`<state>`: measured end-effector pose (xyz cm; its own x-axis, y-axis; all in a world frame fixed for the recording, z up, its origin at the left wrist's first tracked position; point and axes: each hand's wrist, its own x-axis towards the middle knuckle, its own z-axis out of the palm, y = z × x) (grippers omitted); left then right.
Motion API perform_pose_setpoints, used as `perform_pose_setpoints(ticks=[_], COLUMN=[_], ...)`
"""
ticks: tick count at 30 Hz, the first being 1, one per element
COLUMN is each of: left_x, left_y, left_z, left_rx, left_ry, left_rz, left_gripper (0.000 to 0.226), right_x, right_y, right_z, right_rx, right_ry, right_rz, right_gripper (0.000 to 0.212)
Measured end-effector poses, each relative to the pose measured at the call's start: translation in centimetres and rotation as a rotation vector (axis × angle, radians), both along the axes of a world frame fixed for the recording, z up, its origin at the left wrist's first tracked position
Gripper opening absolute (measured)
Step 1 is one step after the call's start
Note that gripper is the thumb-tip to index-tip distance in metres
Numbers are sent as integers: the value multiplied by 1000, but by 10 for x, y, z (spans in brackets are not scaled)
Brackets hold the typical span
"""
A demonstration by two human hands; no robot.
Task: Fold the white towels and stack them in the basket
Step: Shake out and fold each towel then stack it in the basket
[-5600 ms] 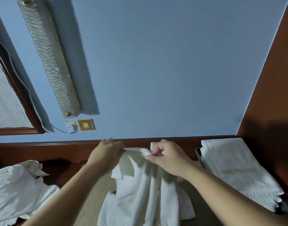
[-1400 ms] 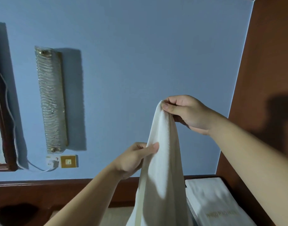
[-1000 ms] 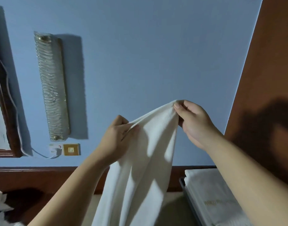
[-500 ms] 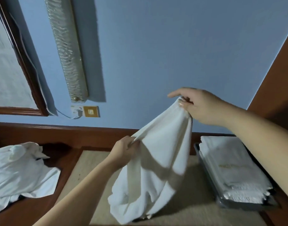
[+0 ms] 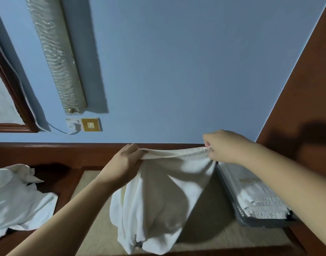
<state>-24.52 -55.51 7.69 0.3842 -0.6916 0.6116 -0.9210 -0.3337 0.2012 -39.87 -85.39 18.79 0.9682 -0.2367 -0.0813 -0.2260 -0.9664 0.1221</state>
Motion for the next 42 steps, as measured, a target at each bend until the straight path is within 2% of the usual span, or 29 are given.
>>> perform_pose_setpoints(ticks=[4, 7, 12, 18, 21, 22, 23, 25, 26, 30, 33, 35, 36, 39, 42], left_x=[-2, -5, -14, -26, -31, -33, -35, -37, -37, -40, -42, -41, -40, -38, -34], left_y=[-6, -12, -23, -35, -41, -42, -42, -41, -40, -40, -40, -40, -40, -40, -37], left_z=[-6, -8, -8, -5, -1, 1, 2, 5, 7, 11, 13, 12, 11, 8, 5], left_rx=[-5, -15, -22, -31, -33, -36, -37, -31, -33, -58, -78, -106, -115, -125, -97], left_ry=[-9, 6, 12, 33, 52, 64, 78, 107, 119, 164, 172, 174, 168, 155, 159], left_rz=[-14, -12, -14, -29, -27, -29, -32, -29, -22, 4, -8, -6, 0, 25, 25], left_gripper=[31, 29, 26, 24, 22, 22, 21, 20, 20, 21, 29, 25, 19, 10, 8], right_x=[-3, -3, 4, 6, 11, 14, 17, 22, 23, 23, 26, 26, 26, 25, 23], right_y=[-6, -3, 18, 45, 64, 69, 73, 79, 82, 93, 96, 98, 99, 103, 101], right_z=[-3, -11, -29, -27, -29, -33, -39, -48, -50, -59, -61, -57, -56, -55, -55], right_rx=[151, 240, 289, 342, 239, 174, 115, 60, 52, 44, 41, 68, 73, 94, 134], right_ry=[-176, -232, -63, 31, 17, -10, -58, -159, -186, -231, -247, -281, -299, -314, -271], right_rz=[-39, 1, 30, 105, 161, 169, 192, 235, 238, 198, 196, 180, 166, 98, 67], right_gripper=[14, 19, 38, 39, 76, 81, 73, 42, 37, 44, 26, 14, 13, 30, 19])
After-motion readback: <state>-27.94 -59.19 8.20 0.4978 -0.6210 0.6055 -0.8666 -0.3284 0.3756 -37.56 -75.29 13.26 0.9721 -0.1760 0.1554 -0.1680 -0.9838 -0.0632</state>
